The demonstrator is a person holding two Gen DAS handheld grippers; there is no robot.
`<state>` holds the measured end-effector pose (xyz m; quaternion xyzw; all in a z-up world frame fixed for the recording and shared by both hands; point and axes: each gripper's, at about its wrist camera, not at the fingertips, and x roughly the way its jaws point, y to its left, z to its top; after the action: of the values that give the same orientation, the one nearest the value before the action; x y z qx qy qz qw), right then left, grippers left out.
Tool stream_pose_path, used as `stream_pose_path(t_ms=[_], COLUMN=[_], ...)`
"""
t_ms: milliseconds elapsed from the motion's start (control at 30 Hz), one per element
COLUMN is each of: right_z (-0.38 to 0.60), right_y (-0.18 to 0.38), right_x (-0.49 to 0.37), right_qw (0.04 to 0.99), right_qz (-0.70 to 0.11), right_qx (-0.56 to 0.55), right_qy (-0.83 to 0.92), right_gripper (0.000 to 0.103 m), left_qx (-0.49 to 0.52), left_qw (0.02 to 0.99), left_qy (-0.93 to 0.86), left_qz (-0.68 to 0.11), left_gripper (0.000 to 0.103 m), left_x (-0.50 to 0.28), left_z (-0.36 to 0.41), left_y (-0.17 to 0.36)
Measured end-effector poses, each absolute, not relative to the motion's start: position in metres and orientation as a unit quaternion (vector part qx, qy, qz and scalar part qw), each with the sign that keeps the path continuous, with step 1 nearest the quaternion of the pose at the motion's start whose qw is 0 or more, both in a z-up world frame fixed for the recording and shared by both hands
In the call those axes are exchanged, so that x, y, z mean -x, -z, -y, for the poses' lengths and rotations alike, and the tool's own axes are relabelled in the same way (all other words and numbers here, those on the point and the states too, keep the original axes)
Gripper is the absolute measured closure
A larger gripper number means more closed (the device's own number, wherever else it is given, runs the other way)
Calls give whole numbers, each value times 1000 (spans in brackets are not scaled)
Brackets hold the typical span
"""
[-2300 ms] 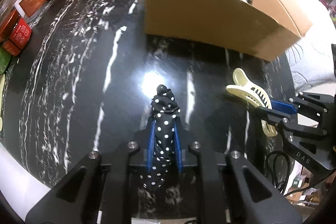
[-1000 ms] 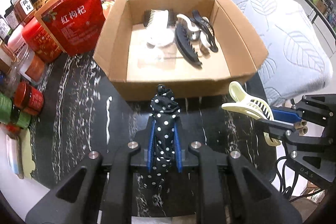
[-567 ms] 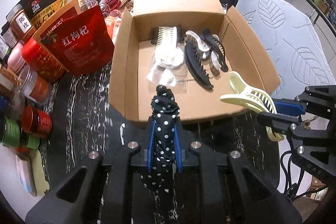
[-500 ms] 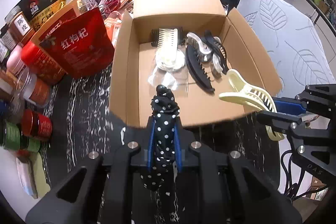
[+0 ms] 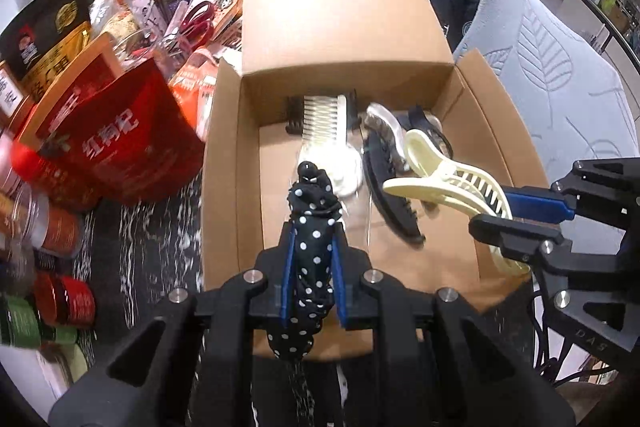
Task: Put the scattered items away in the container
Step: 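Carry the scrunchie in the left gripper while the right carries the claw clip over the box, then lower the scrunchie and claw clip into the box and open both grippers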
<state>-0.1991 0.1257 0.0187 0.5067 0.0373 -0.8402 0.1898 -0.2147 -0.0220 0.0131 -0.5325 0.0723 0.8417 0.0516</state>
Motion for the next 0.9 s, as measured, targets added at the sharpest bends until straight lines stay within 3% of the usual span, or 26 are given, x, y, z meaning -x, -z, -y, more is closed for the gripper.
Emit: stream_pose_path(t_ms=[900], right_z=[-143], right_y=[27], right_x=[315], right_qw=[141], right_qz=[-24], right_qx=[-553], right_qy=[821], right_gripper=[87], left_qx=[568], left_qw=[99], left_qy=[-814], left_qz=[-72], left_gripper=[88], left_x=[329], left_z=[14], left_y=[43])
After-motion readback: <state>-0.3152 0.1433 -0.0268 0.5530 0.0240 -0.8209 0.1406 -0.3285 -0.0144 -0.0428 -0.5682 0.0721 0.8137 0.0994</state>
